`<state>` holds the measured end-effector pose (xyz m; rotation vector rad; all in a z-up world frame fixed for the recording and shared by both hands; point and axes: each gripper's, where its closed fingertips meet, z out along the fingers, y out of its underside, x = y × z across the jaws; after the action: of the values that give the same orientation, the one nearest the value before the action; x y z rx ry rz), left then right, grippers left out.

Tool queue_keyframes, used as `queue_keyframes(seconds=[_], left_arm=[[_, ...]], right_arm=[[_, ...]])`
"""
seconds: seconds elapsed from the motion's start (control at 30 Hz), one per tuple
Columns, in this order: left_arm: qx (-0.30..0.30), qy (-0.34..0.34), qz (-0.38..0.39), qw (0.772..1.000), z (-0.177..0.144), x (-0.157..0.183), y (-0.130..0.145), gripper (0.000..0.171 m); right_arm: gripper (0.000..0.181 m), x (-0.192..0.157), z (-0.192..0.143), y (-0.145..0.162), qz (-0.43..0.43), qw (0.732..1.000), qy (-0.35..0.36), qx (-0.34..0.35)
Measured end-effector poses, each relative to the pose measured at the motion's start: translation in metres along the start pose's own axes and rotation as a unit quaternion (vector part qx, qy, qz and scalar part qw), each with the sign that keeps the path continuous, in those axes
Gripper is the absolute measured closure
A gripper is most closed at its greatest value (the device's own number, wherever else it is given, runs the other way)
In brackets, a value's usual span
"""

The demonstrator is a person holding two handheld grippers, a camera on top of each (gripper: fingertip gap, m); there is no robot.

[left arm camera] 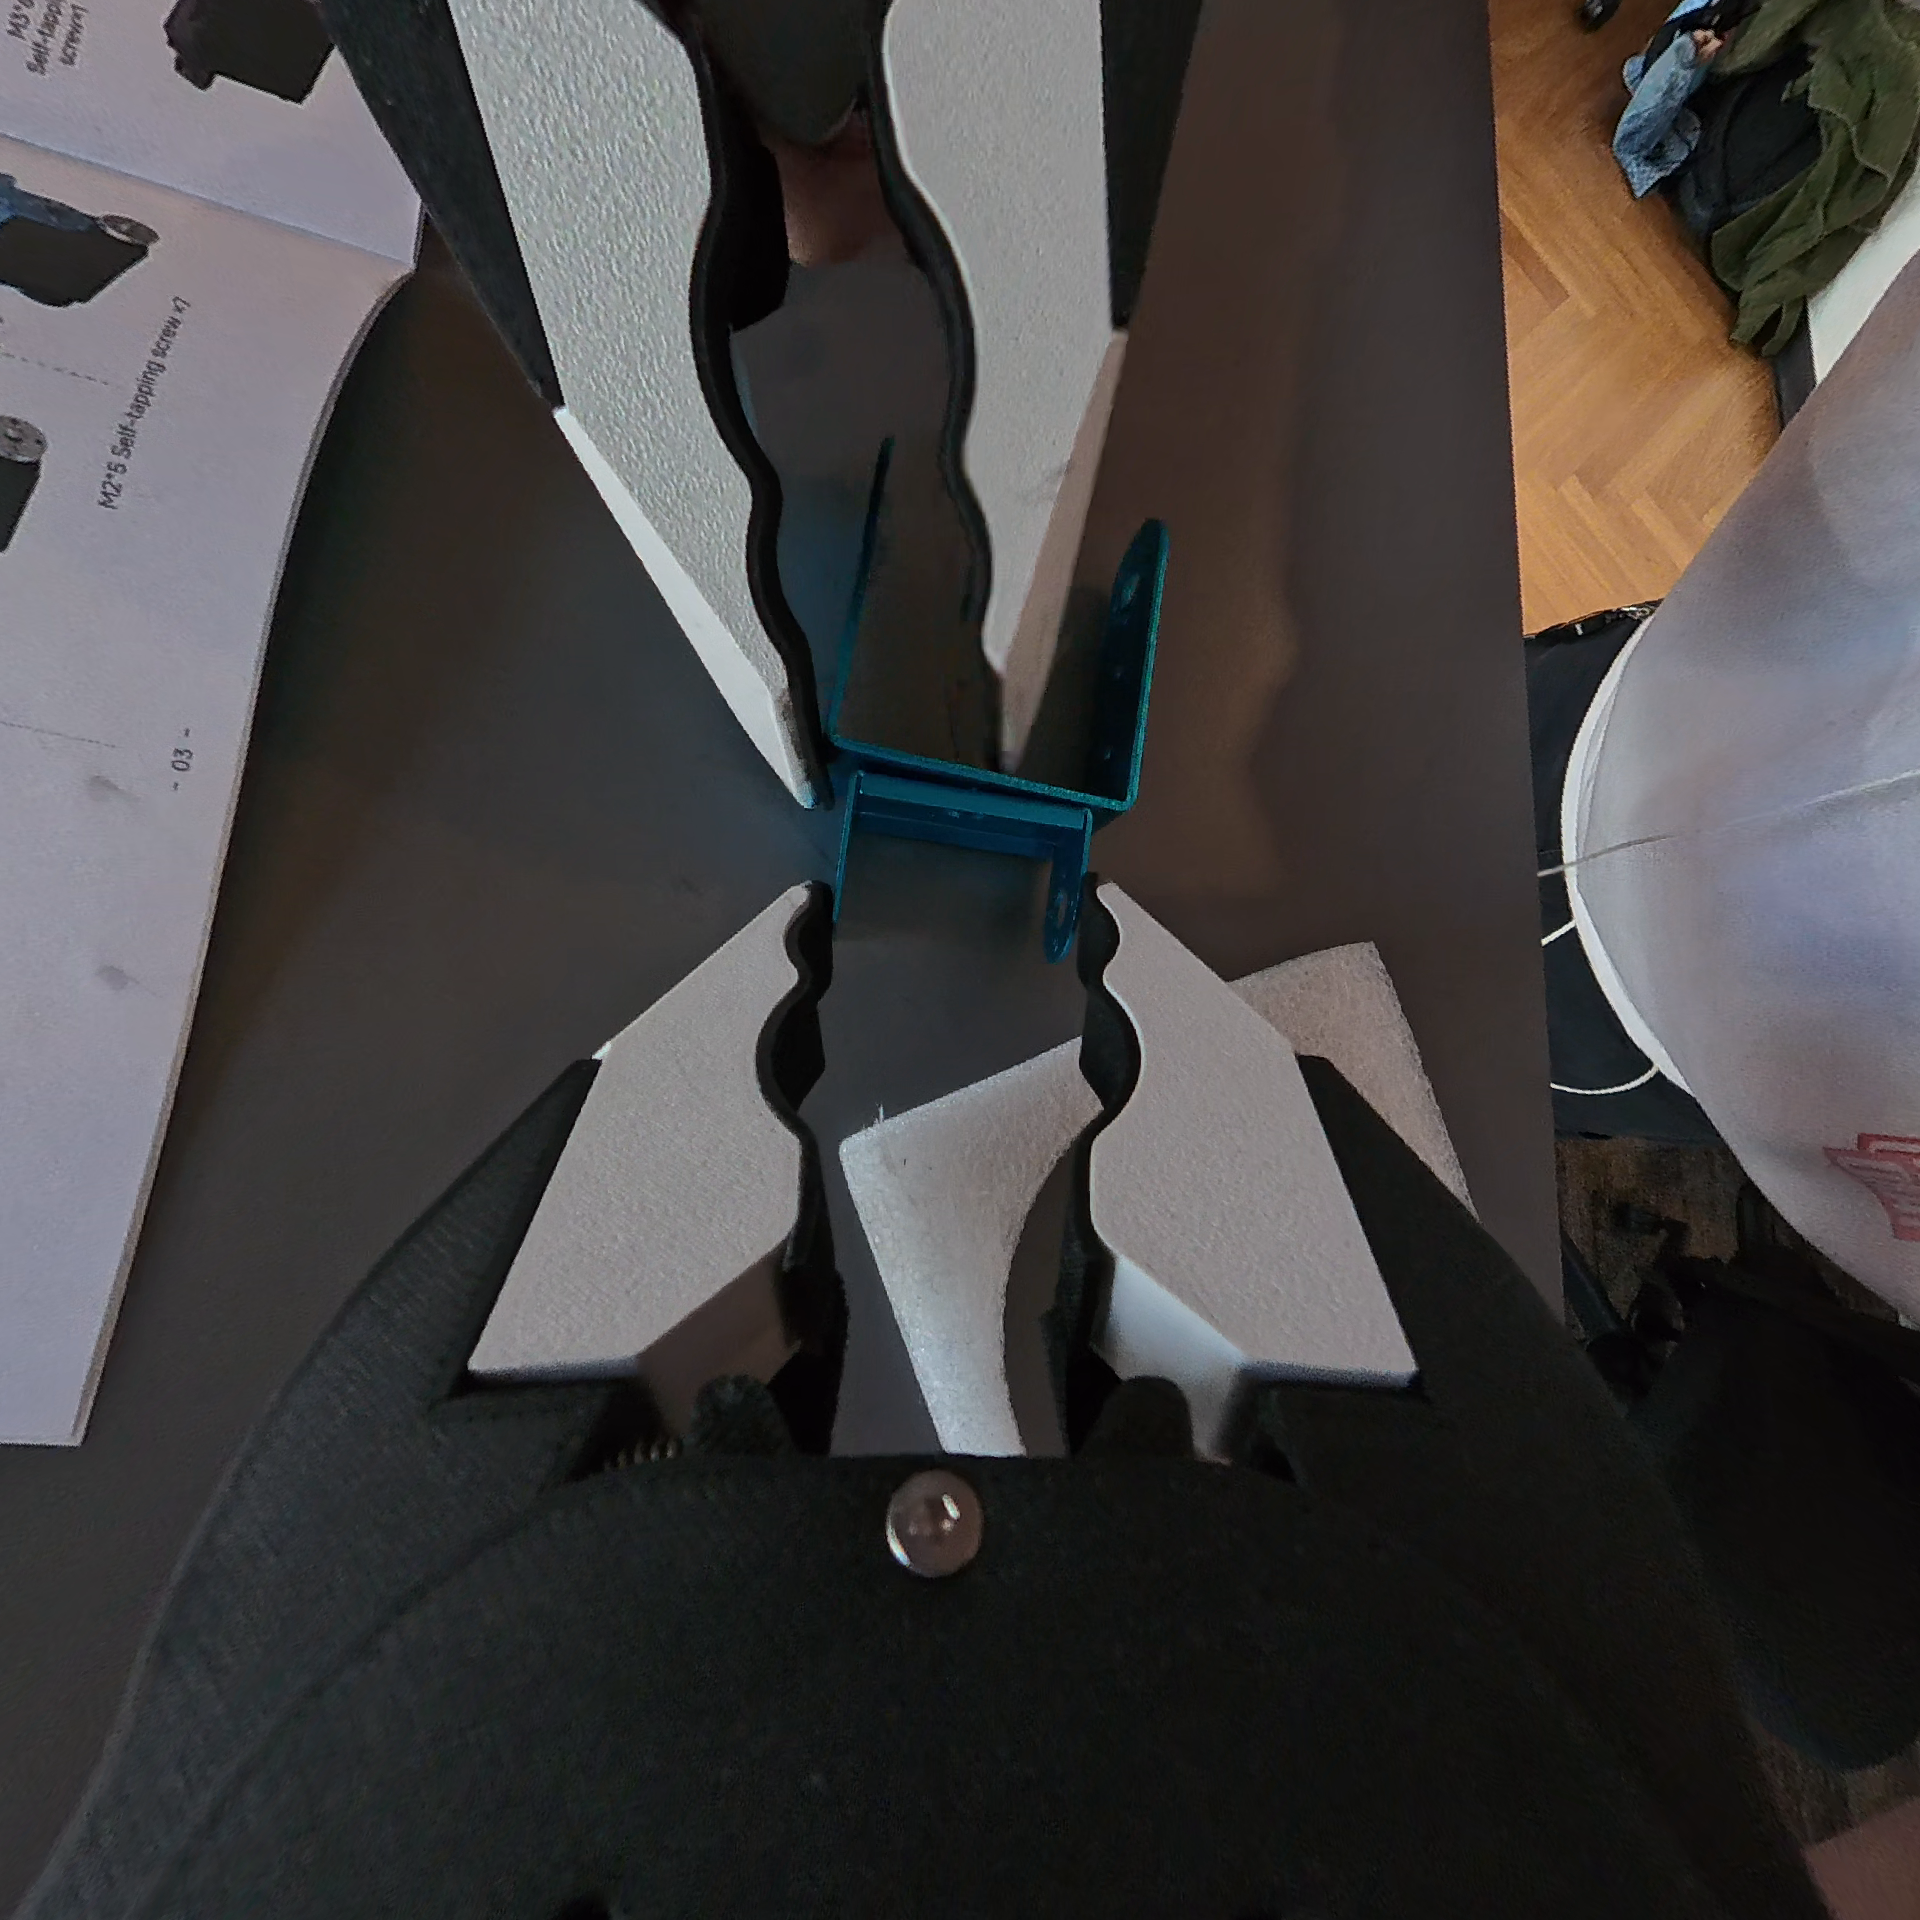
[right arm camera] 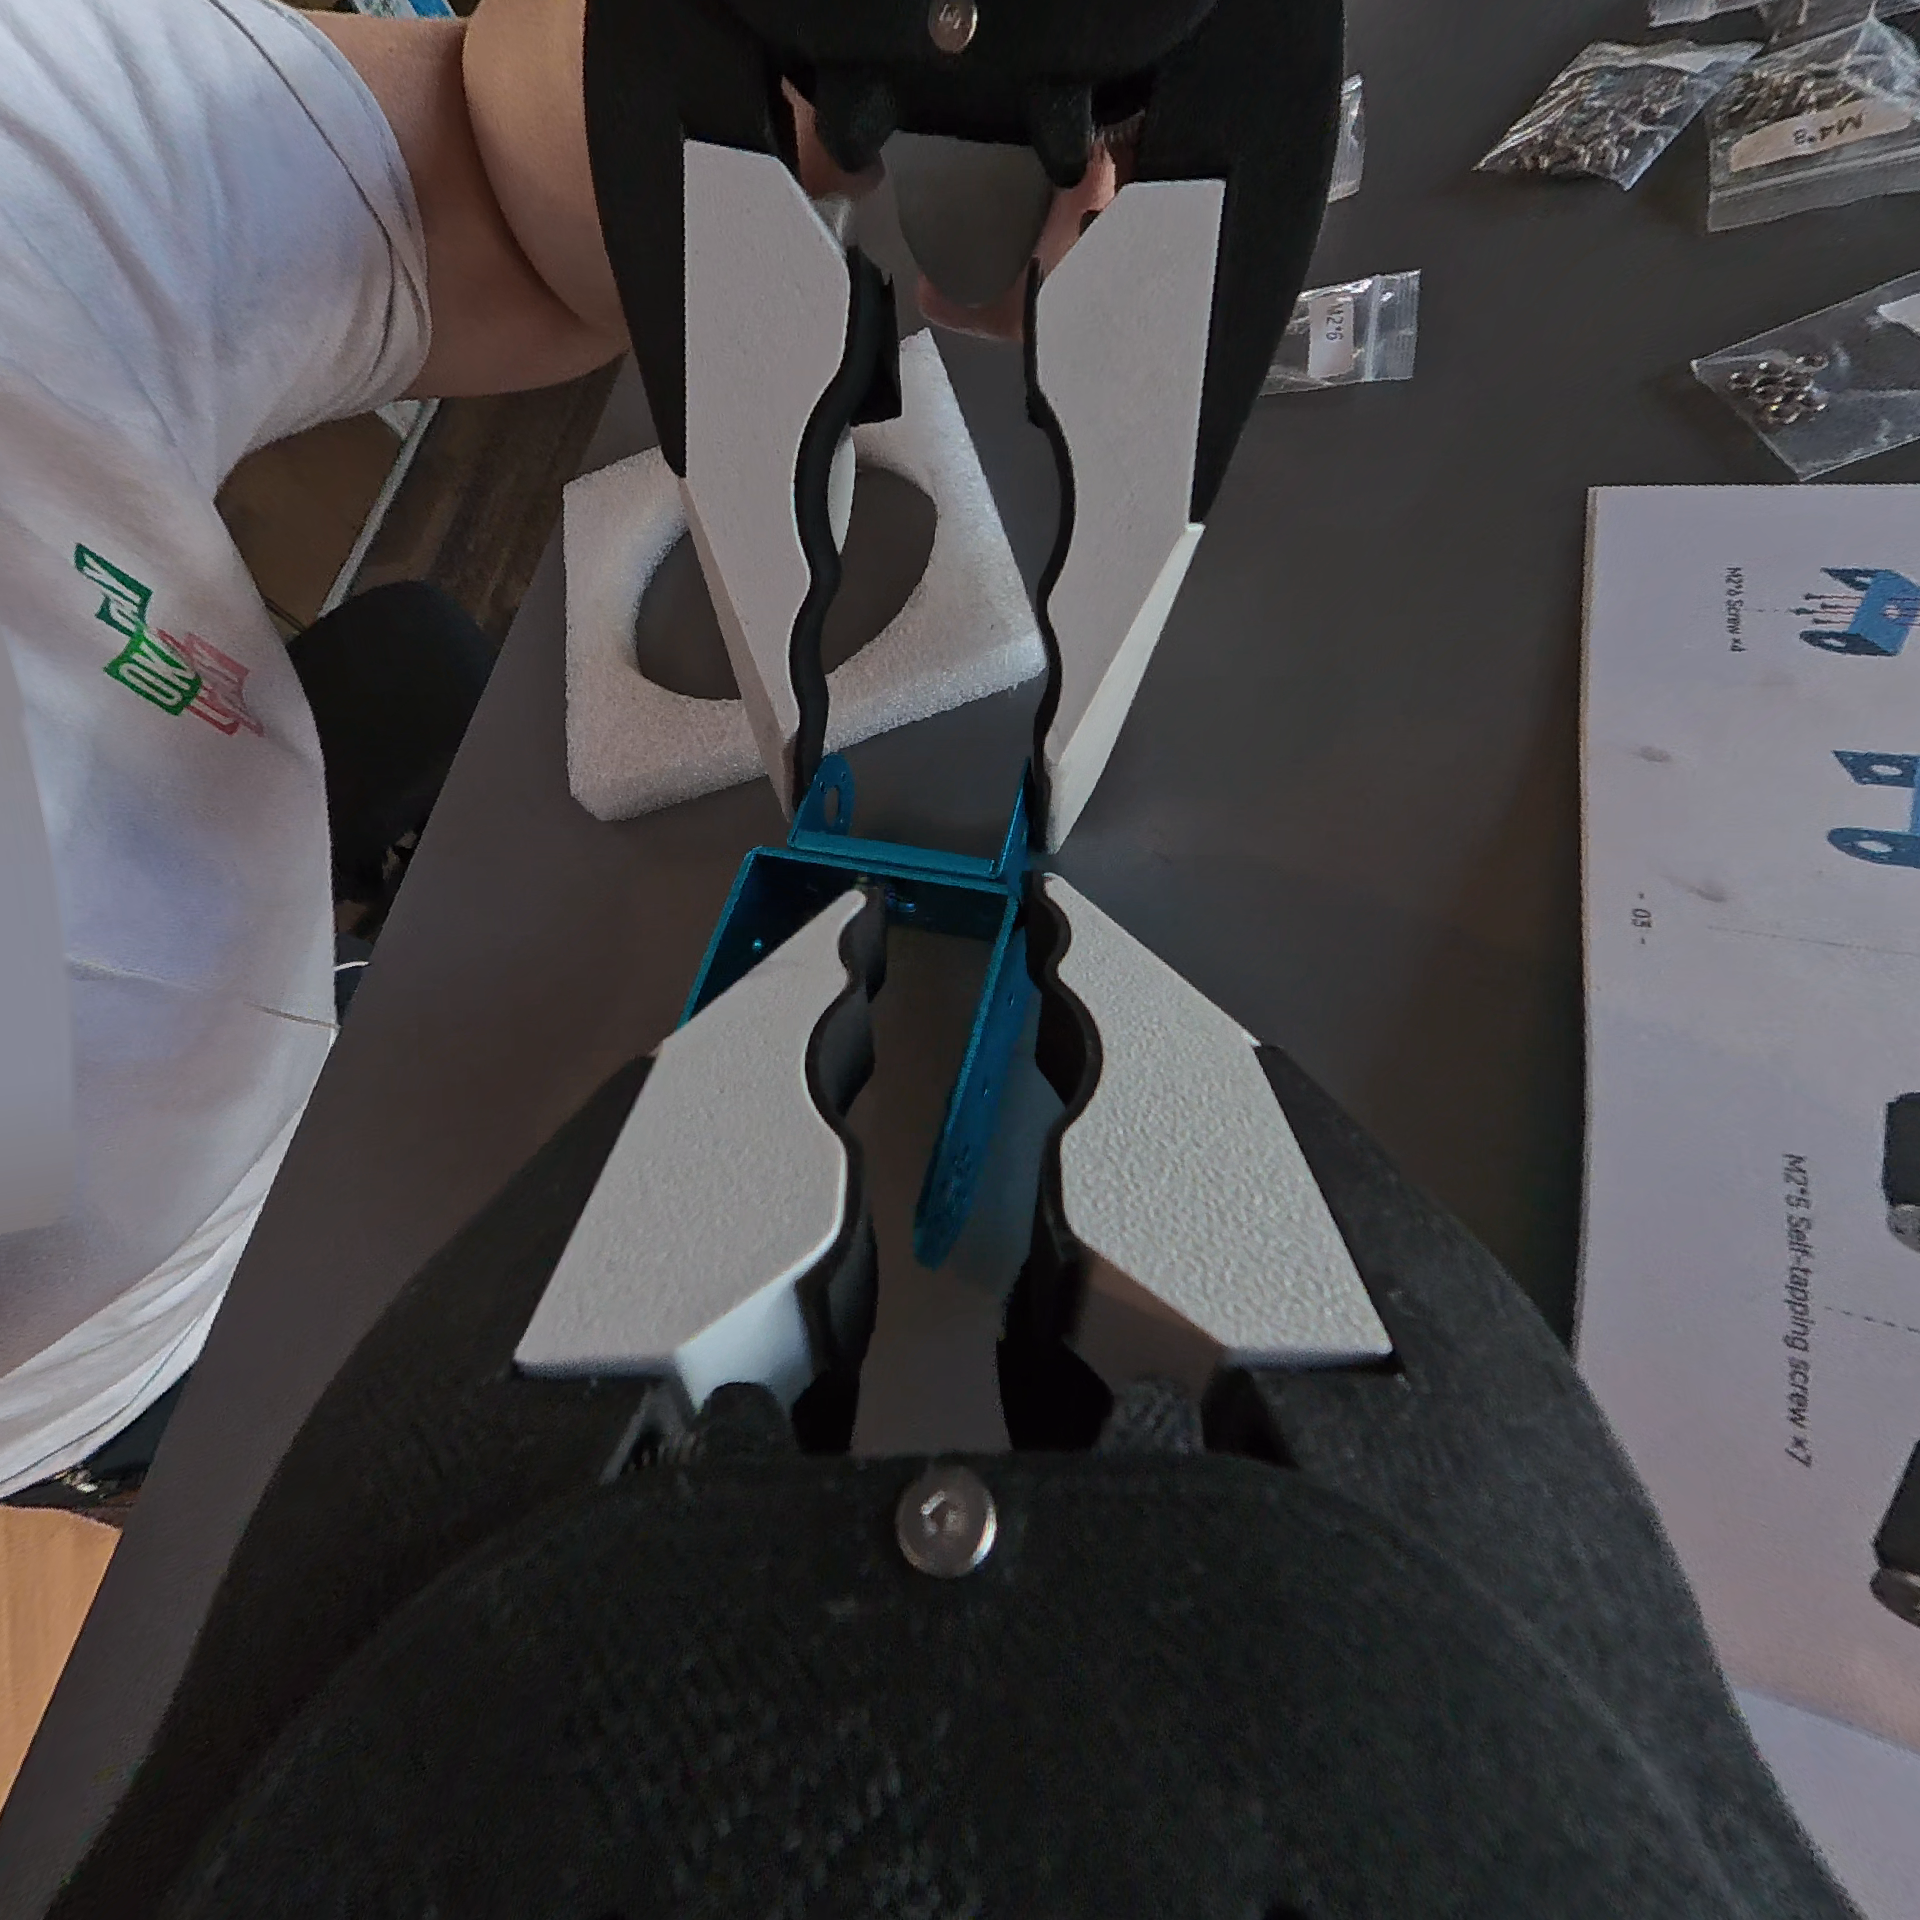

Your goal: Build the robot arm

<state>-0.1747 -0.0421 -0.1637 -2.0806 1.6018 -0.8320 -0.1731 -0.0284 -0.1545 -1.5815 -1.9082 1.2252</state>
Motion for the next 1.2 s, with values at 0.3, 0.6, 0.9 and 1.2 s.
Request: queue_keyframes(seconds=[0.3,0.6,0.9,1.2], left_arm=[[0.000,-0.002,0.000,1.000,0.0001,-0.0004,-0.0002,0.125],[0.001,-0.003,0.000,1.000,0.0005,-0.0007,-0.0006,0.125],[-0.001,-0.008,0.003,1.000,0.0009,-0.0013,-0.0008,0.125],[0.000,-0.007,0.003,1.000,0.0009,-0.0013,-0.0009,0.125]], right_arm=[[0.148,-0.0013,0.0030,0.0002,-0.019,0.999,0.022,-0.014],[0.149,-0.0023,0.0016,0.0003,0.005,1.000,-0.002,-0.010],[0.149,-0.0023,0.0005,0.0001,0.026,1.000,-0.010,-0.008],[0.155,-0.0009,-0.0017,0.0007,0.043,0.999,-0.019,-0.002]])
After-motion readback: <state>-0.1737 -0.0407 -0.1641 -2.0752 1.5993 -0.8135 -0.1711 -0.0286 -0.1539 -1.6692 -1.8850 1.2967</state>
